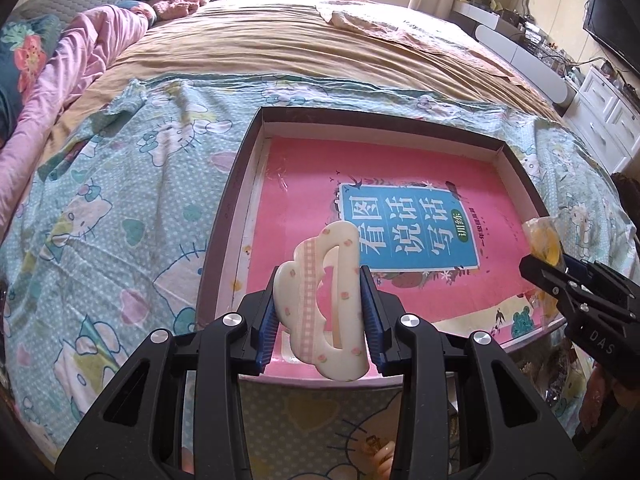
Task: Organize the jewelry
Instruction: 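Carry claw clip into box with left tool while right tool drops bangle bag there, then withdraw both open tools from the box back toward the remaining items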
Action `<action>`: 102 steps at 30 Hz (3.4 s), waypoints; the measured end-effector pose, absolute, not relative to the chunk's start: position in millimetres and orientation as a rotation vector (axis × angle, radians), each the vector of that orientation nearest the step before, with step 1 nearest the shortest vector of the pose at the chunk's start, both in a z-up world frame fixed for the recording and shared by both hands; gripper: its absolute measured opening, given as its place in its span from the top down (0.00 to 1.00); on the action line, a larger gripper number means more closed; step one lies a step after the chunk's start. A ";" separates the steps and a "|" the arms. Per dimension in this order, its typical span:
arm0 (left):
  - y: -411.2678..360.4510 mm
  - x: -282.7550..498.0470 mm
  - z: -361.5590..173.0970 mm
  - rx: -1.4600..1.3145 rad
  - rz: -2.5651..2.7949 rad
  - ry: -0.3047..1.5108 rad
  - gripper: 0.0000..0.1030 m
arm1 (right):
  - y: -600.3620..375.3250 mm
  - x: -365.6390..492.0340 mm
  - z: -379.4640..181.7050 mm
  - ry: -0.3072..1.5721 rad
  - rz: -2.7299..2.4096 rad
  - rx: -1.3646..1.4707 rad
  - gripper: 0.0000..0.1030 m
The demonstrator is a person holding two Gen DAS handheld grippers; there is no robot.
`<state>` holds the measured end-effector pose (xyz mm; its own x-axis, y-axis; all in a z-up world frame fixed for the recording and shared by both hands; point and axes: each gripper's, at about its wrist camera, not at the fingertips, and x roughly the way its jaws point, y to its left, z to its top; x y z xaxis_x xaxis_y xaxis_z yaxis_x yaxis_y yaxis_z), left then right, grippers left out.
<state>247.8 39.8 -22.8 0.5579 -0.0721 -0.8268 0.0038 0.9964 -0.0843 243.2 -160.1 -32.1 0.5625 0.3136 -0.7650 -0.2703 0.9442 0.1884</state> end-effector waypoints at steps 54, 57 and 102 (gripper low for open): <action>48.3 150.0 50.0 -0.115 -0.004 0.812 0.09 | -210.3 144.5 41.6 0.737 0.328 0.075 0.21; 48.1 141.9 50.2 -0.110 -0.001 0.811 0.09 | -212.5 137.8 42.2 0.734 0.333 0.072 0.21; -1.2 103.0 -17.4 -0.006 -0.095 0.927 0.17 | -253.6 112.6 -28.7 0.920 0.307 0.085 0.21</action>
